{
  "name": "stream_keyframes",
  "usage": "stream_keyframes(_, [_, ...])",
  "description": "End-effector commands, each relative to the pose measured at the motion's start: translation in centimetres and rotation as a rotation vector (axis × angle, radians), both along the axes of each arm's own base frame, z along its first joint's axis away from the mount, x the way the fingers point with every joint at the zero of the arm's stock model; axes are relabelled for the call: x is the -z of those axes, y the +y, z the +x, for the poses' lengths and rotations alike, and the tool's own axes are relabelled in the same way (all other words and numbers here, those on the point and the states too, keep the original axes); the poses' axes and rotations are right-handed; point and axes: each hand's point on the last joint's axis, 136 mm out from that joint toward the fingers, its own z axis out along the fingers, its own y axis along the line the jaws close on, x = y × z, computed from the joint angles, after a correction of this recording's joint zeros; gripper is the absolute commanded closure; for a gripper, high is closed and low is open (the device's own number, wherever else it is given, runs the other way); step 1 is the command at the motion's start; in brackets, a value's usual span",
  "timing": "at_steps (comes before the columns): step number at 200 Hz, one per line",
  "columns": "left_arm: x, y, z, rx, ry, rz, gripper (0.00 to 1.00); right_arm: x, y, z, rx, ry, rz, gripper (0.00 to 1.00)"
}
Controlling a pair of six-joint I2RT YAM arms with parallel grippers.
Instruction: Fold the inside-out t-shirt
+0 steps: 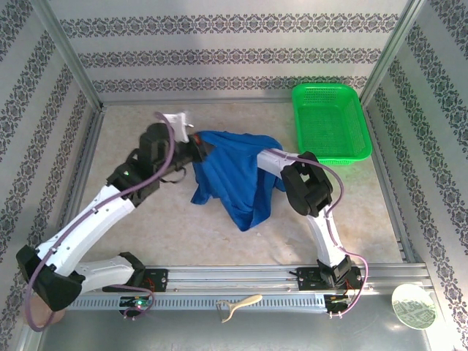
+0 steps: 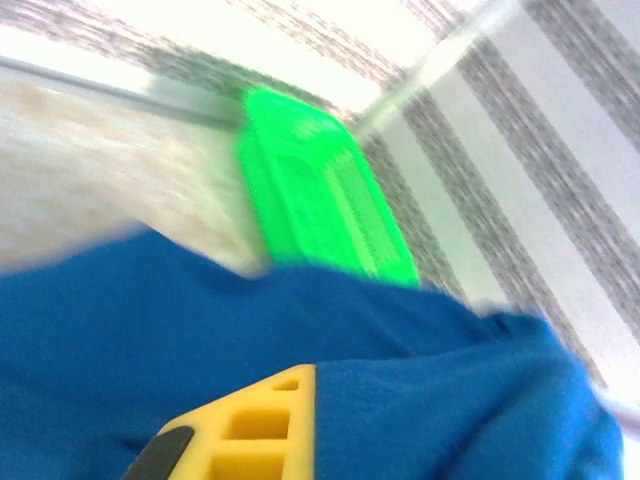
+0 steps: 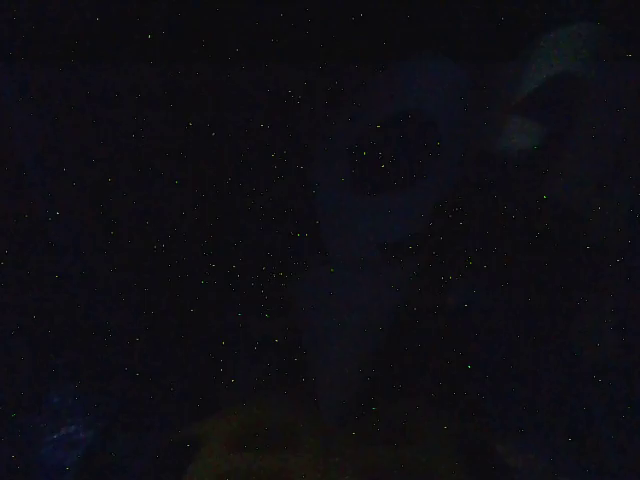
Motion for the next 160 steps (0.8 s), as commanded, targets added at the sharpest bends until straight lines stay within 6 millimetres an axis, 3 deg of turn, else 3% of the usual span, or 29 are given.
stream_keyframes(1, [0.3, 4.1, 4.3, -0.14, 0.023, -0.074, 1.0, -5.3, 3.3, -0.4, -0.107, -0.129, 0.196, 1.0])
stream_keyframes(33, [5.2, 9.0, 10.4, -0.283, 0.149, -0.102, 1.0, -7.7, 3.3, -2.5, -0.099, -0.164, 0.326, 1.0])
stream_keyframes(70, [10.3, 10.5, 14.3, -0.322, 0.267, -0.042, 1.0, -11.7, 3.9, -4.0, -0.104, -0.206, 0.447, 1.0])
stream_keyframes(121, [17.2, 12.4, 15.6, -0.358, 0.425, 0.057, 1.0, -21.9, 3.5, -3.1, -0.078, -0.349, 0.637, 1.0])
stream_keyframes(160, [19.1, 12.2, 15.7, -0.322, 0.444, 0.083, 1.0, -29.2, 2.5, -0.5, -0.019, -0.472, 0.776, 1.0])
